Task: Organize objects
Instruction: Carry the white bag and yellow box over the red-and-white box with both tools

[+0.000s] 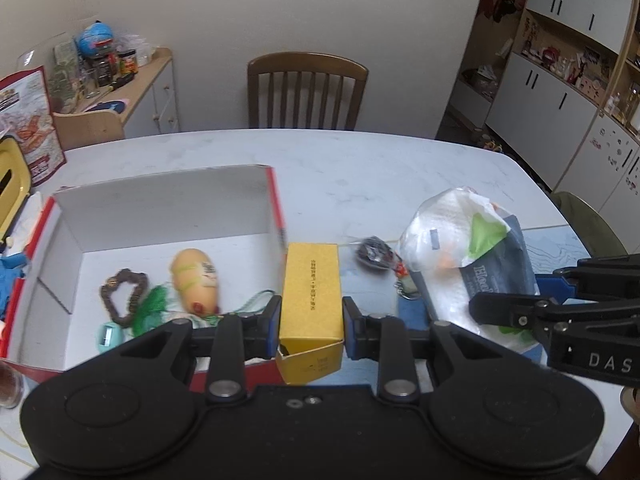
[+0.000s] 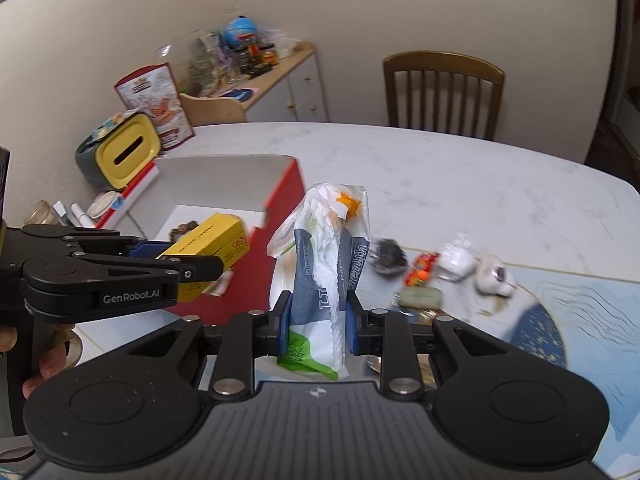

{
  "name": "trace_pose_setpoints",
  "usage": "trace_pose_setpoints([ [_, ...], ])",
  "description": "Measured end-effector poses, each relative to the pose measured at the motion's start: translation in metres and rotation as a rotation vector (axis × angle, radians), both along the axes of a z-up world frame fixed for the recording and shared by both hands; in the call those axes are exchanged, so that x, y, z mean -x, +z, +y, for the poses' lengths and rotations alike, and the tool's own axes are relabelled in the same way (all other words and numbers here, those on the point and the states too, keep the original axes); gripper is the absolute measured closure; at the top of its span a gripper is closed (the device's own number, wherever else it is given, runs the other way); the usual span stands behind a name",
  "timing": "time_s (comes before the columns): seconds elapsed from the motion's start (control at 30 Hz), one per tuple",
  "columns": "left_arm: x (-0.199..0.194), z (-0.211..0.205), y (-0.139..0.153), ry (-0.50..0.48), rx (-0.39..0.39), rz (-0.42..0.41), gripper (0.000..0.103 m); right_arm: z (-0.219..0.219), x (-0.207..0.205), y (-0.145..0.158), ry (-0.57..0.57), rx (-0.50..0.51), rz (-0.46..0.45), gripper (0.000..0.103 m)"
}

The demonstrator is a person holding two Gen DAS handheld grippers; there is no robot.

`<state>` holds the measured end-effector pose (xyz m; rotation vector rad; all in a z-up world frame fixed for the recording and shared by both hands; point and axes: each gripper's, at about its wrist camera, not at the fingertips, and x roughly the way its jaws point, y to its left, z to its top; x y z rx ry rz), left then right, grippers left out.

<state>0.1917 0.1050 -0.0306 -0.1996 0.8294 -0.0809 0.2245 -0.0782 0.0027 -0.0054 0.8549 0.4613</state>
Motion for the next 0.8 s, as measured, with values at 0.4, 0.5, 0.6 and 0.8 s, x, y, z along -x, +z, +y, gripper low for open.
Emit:
trace_pose_setpoints([
  [0.4, 0.004, 0.071, -0.006, 0.068, -0.011, 0.001, 0.075, 0.072, -0.012, 0.001, 0.064, 0.011, -0.002, 0.078],
  [0.5, 0.004, 0.088, -0.009, 0.087, -0.017, 0.004, 0.075, 0.088, -0.018, -0.001, 0.072, 0.019, 0.0, 0.078],
  [0.6, 0.002, 0.103, -0.013, 0.104, -0.021, 0.01, 0.075, 0.101, -0.026, -0.003, 0.073, 0.029, 0.003, 0.078],
  [0.8, -0.007, 0.131, -0.025, 0.135, -0.033, 0.027, 0.075, 0.122, -0.044, -0.013, 0.065, 0.044, 0.022, 0.078],
])
